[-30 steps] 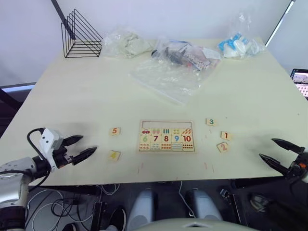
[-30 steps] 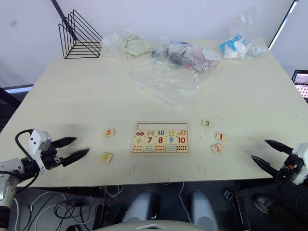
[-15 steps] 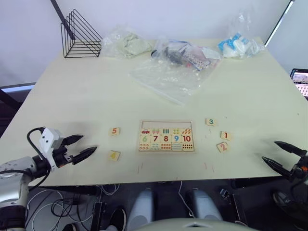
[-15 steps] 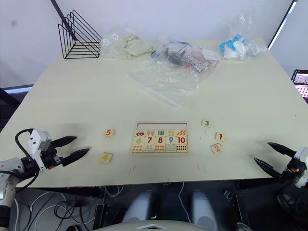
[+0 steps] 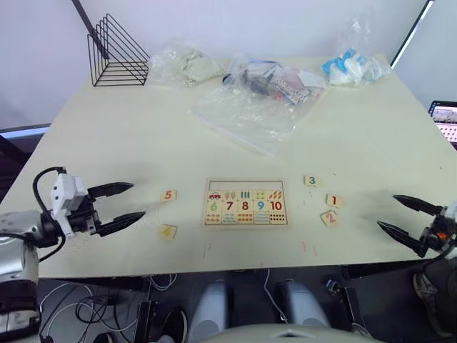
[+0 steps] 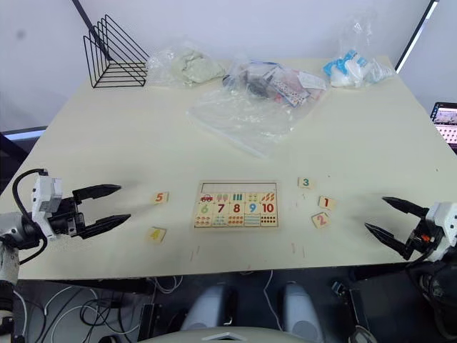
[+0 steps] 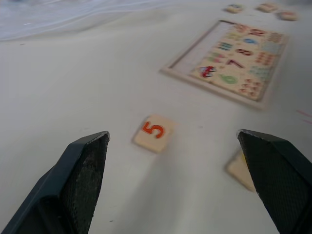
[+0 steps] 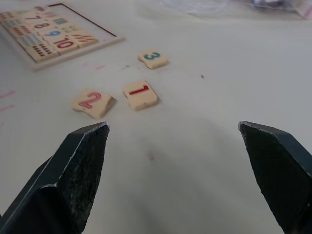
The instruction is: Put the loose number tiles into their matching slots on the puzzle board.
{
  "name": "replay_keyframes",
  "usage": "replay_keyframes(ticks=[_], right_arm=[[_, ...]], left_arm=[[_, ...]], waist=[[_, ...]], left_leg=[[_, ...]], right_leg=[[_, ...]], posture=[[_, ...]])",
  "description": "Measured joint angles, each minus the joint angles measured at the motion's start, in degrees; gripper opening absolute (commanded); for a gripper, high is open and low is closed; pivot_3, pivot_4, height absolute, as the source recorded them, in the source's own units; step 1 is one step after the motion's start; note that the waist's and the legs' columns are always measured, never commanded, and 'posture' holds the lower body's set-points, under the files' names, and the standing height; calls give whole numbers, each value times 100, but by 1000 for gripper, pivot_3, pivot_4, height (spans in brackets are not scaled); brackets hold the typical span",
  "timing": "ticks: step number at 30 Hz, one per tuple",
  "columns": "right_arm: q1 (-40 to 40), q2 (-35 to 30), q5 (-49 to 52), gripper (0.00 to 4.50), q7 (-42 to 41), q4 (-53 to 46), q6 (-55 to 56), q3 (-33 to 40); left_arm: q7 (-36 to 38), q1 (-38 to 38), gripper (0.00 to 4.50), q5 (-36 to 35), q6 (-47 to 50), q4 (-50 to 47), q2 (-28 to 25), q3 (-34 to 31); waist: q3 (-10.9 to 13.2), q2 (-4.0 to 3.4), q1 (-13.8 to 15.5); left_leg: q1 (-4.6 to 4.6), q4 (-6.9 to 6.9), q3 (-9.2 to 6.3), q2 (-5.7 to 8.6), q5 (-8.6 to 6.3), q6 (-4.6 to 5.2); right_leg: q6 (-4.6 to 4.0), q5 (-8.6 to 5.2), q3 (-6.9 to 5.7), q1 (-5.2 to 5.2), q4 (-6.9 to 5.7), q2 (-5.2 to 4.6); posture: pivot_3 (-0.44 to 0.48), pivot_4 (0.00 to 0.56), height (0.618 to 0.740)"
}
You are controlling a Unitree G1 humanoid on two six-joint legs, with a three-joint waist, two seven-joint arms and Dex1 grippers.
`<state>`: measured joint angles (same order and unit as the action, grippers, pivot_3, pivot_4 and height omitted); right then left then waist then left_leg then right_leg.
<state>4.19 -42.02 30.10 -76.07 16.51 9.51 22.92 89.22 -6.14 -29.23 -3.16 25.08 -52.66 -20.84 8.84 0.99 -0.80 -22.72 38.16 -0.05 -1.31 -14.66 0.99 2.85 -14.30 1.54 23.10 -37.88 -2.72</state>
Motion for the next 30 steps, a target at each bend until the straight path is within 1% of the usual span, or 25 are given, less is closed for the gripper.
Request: replay_keyframes(ticks=[3, 5, 10, 13, 16, 20, 27, 30], right_arm=[[-160, -57, 13, 4462, -129, 5, -68, -33], [-317, -88, 9, 4462, -256, 23, -72, -85], [-473, -103, -50, 4462, -443, 156, -72, -231], [-606, -119, -136, 4462, -476, 226, -88, -381], [-752, -123, -308, 4462, -420, 249, -126, -547], [-1048, -126, -656, 4462, -161, 264, -183, -872], [-1457, -126, -1004, 4462, 39, 392, -223, -1221], [-1595, -126, -1146, 4462, 126, 450, -299, -1386]], left_arm=[[119, 10, 4500, -406, -161, 114, -330, 415], [125, 23, 4500, -812, -302, 146, -648, 803], [130, 32, 4500, -1432, -597, 258, -927, 1273], [132, 166, 4500, -1910, -915, 373, -1134, 1545], [135, 281, 4500, -2212, -1121, 374, -1290, 1774], [139, 379, 4500, -2567, -1406, 358, -1359, 2072], [145, 540, 4500, -2942, -1815, 367, -1644, 2335], [146, 581, 4500, -3029, -1961, 394, -1649, 2423]], waist=[[2, 0, 5], [4, -1, 11], [13, -16, 11], [19, -22, 0], [25, -31, -4], [32, -38, 3], [40, -46, 7], [43, -47, 8]], left_leg=[[-1, 1, -9, -8, 0, 0], [-1, 2, -16, -11, 0, 0], [-1, 2, -16, -11, 0, 0], [-1, 2, -15, -12, 0, 0], [-1, 2, -13, -11, 0, 0], [-4, 3, -3, -5, 0, 0], [-6, 5, 3, -3, 0, 0], [-7, 5, 6, -1, 0, 0]], right_leg=[[0, 0, 1, 0, 0, -3], [0, 0, 1, 0, -1, -4], [1, 0, 2, 1, -1, -4], [0, 0, 3, 2, -3, -2], [0, 1, 5, 5, -4, -2], [1, 0, 3, 6, -4, -1], [1, 1, 2, 7, -4, 0], [1, 1, 1, 7, -4, 1]], posture=[[0, 150, 740], [0, 150, 740], [0, 150, 740], [0, 150, 740], [0, 150, 740], [0, 150, 740], [0, 150, 740], [0, 150, 740]])
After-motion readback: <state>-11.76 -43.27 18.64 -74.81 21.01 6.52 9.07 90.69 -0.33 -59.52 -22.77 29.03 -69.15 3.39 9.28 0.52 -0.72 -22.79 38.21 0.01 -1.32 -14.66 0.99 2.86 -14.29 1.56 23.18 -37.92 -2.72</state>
